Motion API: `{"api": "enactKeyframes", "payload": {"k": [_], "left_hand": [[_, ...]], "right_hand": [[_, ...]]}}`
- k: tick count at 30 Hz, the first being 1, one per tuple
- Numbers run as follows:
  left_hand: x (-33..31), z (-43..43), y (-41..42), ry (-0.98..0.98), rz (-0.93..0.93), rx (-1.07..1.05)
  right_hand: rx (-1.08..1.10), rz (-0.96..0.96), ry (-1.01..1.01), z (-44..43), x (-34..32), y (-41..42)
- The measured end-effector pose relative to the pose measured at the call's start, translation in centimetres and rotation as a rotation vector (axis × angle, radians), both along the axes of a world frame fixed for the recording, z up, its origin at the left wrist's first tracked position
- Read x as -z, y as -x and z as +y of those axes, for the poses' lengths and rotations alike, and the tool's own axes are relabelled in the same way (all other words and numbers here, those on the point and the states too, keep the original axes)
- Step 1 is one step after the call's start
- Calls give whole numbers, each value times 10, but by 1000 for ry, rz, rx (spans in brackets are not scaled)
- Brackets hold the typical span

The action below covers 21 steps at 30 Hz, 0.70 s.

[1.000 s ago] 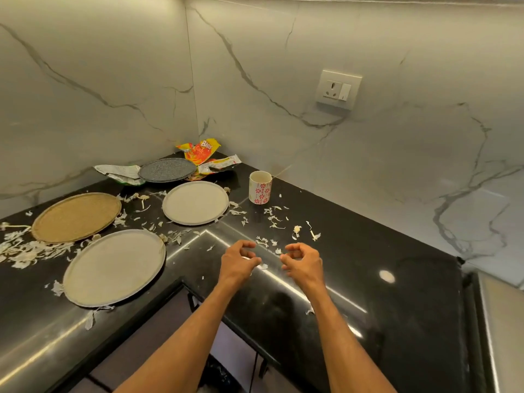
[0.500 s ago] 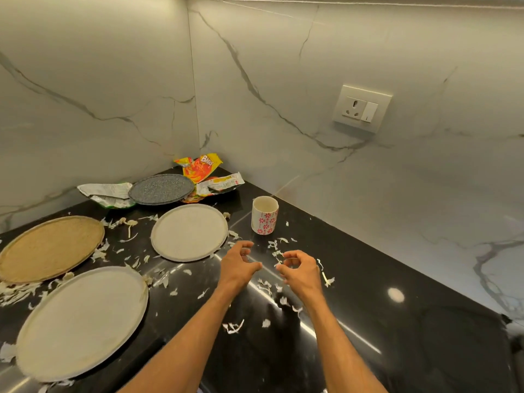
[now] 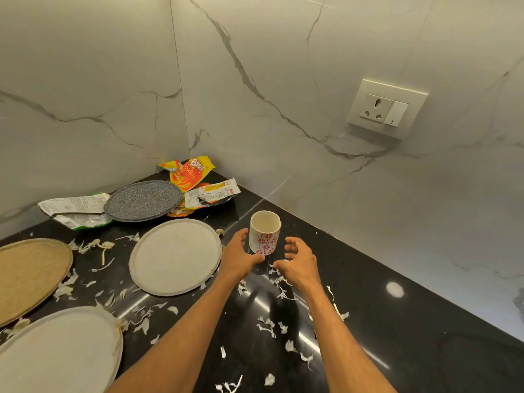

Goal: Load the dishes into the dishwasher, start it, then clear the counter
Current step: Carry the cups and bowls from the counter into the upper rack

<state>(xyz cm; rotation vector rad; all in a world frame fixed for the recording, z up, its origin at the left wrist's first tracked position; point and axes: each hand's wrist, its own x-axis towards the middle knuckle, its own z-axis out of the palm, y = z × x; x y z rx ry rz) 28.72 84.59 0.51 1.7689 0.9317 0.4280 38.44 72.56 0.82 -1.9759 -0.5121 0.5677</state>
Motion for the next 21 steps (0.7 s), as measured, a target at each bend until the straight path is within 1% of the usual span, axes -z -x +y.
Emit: {"api": "enactKeyframes", "payload": {"k": [5, 9, 21], "left_hand": [[10, 15, -24, 37, -1, 11], [14, 23, -38, 33, -7, 16], [34, 40, -57, 15, -43, 56]], "right_hand": [[-57, 38, 58, 16, 5, -21], [-103, 30, 101, 29, 7, -31], [-130, 34, 28, 55, 20, -44]]}}
